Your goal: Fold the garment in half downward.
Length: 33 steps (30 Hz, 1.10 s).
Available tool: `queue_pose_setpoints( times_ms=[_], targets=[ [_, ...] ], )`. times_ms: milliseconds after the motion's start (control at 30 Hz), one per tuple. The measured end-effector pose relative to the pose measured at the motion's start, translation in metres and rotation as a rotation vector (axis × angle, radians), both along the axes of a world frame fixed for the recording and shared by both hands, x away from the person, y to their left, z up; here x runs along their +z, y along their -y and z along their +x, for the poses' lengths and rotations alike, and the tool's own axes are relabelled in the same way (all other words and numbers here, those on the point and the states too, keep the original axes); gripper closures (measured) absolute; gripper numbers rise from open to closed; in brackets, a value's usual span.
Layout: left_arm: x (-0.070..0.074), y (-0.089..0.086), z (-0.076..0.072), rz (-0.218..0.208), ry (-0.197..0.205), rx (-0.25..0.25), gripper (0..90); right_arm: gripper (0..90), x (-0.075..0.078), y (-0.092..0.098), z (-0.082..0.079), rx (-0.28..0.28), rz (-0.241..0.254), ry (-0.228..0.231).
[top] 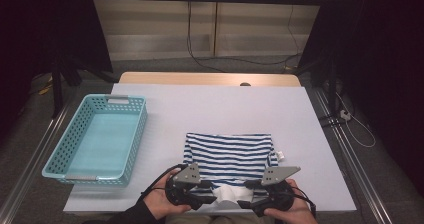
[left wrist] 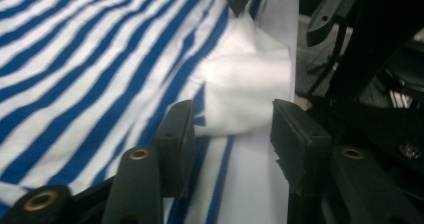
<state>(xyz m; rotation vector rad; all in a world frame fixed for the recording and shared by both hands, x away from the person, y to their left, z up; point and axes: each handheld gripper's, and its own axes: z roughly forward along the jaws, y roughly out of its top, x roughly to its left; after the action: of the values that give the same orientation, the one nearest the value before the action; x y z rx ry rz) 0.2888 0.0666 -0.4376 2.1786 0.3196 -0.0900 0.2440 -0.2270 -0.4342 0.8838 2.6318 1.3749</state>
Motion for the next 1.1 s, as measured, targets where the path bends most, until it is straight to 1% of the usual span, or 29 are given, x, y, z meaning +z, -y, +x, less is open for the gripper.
queue_pose_setpoints(
  times_ms=[33,67,100,133,200,233,267,300,333,367,400,433,467,500,533,633,667,700,733,767,833,867,900,933,1000,1033,1100],
  targets=[
    [0.002,-0.002,0.002,0.002,0.002,0.011,45.8,29.8,0.001,0.001,0.001,-0.017,0.009,0.01],
    [0.002,-0.004,0.004,-0.017,-0.003,0.027,42.5,29.5,0.002,0.002,0.001,-0.035,0.01,0.023],
    [0.003,-0.006,0.005,-0.005,-0.002,0.041,38.8,28.7,0.003,0.004,0.002,-0.053,0.019,0.029],
    [0.003,-0.007,0.008,-0.014,0.001,0.076,35.4,27.8,0.003,0.004,0.003,-0.068,0.025,0.034],
    [0.004,-0.009,0.011,-0.012,0.002,0.106,28.4,25.4,0.004,0.005,0.005,-0.103,0.031,0.05],
    [0.003,-0.01,0.013,-0.02,0.013,0.127,25.0,24.3,0.004,0.005,0.006,-0.112,0.032,0.053],
    [0.003,-0.012,0.016,-0.019,0.01,0.142,22.0,23.0,0.004,0.005,0.007,-0.119,0.032,0.059],
    [0.003,-0.012,0.017,-0.015,0.009,0.176,19.9,21.3,0.004,0.004,0.007,-0.129,0.036,0.061],
    [0.003,-0.012,0.019,-0.024,0.018,0.185,17.6,19.8,0.004,0.003,0.008,-0.135,0.041,0.066],
    [0.003,-0.013,0.02,-0.019,0.021,0.201,14.2,18.6,0.003,0.002,0.008,-0.139,0.041,0.065],
    [0.003,-0.014,0.021,-0.03,0.034,0.235,10.8,16.5,0.003,0.002,0.009,-0.142,0.038,0.061],
    [0.003,-0.015,0.023,-0.035,0.044,0.247,8.7,13.0,0.003,0.002,0.009,-0.155,0.039,0.054],
    [0.004,-0.017,0.025,-0.033,0.072,0.254,8.2,12.1,0.003,0.002,0.01,-0.167,0.046,0.054],
    [0.005,-0.019,0.026,-0.027,0.076,0.27,7.7,12.2,0.003,0.003,0.011,-0.177,0.051,0.061],
    [0.005,-0.02,0.027,-0.044,0.071,0.272,7.1,11.0,0.004,0.004,0.011,-0.189,0.058,0.068],
    [0.006,-0.025,0.032,-0.052,0.068,0.308,7.1,6.6,0.006,0.004,0.011,-0.22,0.066,0.089],
    [0.006,-0.027,0.033,-0.068,0.069,0.312,6.4,5.2,0.006,0.005,0.012,-0.226,0.07,0.093],
    [0.007,-0.028,0.034,-0.066,0.067,0.312,6.1,4.6,0.006,0.005,0.012,-0.231,0.08,0.097],
    [0.007,-0.029,0.035,-0.084,0.073,0.316,5.4,4.4,0.007,0.006,0.012,-0.234,0.086,0.103],
    [0.008,-0.031,0.036,-0.083,0.079,0.324,4.5,4.2,0.007,0.006,0.013,-0.237,0.095,0.099],
    [0.009,-0.033,0.038,-0.101,0.09,0.35,4.5,3.8,0.007,0.006,0.012,-0.246,0.093,0.11],
    [0.01,-0.035,0.039,-0.109,0.089,0.358,4.5,3.8,0.008,0.007,0.012,-0.249,0.094,0.118],
    [0.01,-0.037,0.041,-0.11,0.102,0.361,4.6,3.7,0.008,0.007,0.012,-0.249,0.098,0.118],
    [0.011,-0.038,0.041,-0.115,0.114,0.378,4.7,3.7,0.008,0.006,0.012,-0.253,0.102,0.116],
    [0.012,-0.04,0.044,-0.13,0.123,0.404,4.7,3.8,0.008,0.005,0.011,-0.257,0.101,0.124],
    [0.012,-0.041,0.044,-0.131,0.124,0.418,4.7,3.9,0.008,0.004,0.011,-0.253,0.099,0.125],
    [0.012,-0.043,0.046,-0.125,0.136,0.422,4.7,4.1,0.008,0.002,0.01,-0.254,0.095,0.13]
  ],
)
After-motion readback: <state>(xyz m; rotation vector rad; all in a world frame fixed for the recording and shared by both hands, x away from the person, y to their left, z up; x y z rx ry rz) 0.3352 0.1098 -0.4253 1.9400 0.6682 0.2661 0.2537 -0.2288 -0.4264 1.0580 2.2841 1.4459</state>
